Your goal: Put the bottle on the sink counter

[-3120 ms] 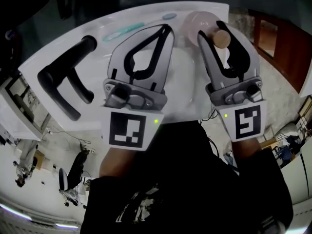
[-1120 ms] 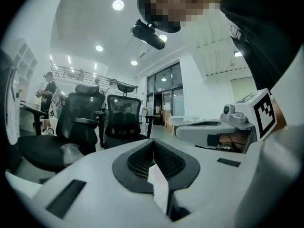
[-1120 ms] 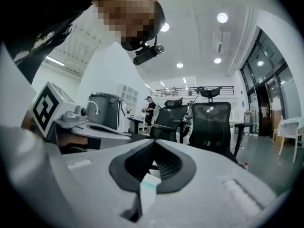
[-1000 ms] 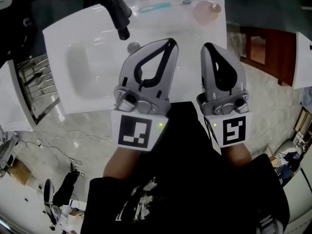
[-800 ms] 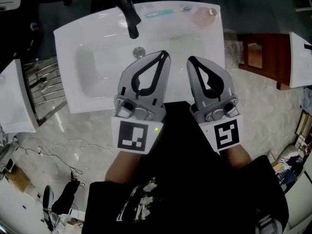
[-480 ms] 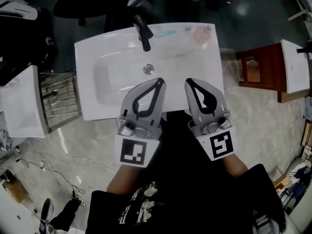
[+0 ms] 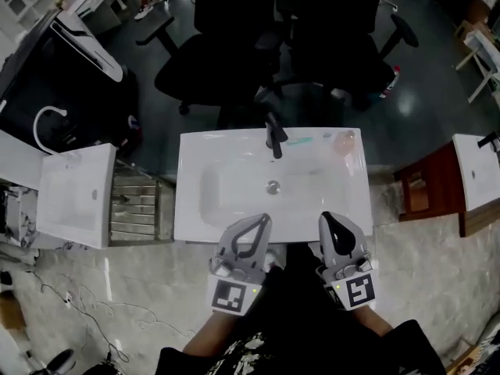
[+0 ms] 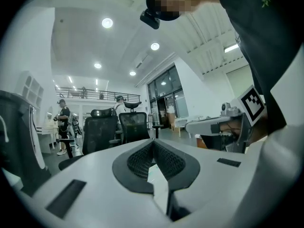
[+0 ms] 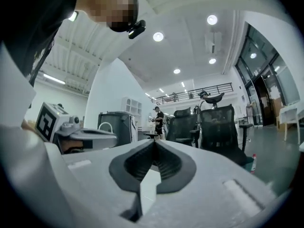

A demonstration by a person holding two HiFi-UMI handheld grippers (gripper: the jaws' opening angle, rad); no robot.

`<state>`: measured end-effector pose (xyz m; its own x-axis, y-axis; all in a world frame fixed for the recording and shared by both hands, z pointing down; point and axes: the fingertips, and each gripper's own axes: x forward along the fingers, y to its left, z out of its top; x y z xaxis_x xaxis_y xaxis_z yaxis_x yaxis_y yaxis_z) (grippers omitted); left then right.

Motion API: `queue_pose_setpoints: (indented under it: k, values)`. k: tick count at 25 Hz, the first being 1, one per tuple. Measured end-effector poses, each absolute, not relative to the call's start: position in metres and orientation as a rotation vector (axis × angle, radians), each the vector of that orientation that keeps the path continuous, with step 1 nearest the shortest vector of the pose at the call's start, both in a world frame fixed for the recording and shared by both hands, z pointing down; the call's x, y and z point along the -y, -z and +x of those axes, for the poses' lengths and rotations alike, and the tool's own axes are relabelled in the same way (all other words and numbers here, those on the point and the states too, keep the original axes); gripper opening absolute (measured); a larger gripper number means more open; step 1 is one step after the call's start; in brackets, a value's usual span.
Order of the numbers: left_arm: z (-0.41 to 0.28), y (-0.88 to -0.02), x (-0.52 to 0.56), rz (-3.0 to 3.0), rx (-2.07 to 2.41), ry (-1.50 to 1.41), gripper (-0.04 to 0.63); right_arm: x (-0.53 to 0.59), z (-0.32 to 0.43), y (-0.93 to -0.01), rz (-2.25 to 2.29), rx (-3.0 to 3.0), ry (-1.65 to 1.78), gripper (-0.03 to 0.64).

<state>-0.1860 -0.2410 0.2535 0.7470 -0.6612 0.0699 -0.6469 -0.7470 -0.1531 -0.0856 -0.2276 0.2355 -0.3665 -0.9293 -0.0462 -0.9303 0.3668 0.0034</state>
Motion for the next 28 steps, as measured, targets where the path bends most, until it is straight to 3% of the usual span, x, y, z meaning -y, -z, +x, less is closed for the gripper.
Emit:
queue_pose_setpoints:
  k: [12, 28]
  values:
    - [-0.228, -0.249, 0.229, -2.877, -1.285, 0.15, 0.017, 0.212, -0.126, -0.212, -1.652, -2.709, -0.175, -0.008]
    - [-0.207, -0.262, 0.227, -2.83, -1.284, 0.165, 0.017, 0.216, -0.111, -0.237, -1.626, -2.763, -0.152, -0.006]
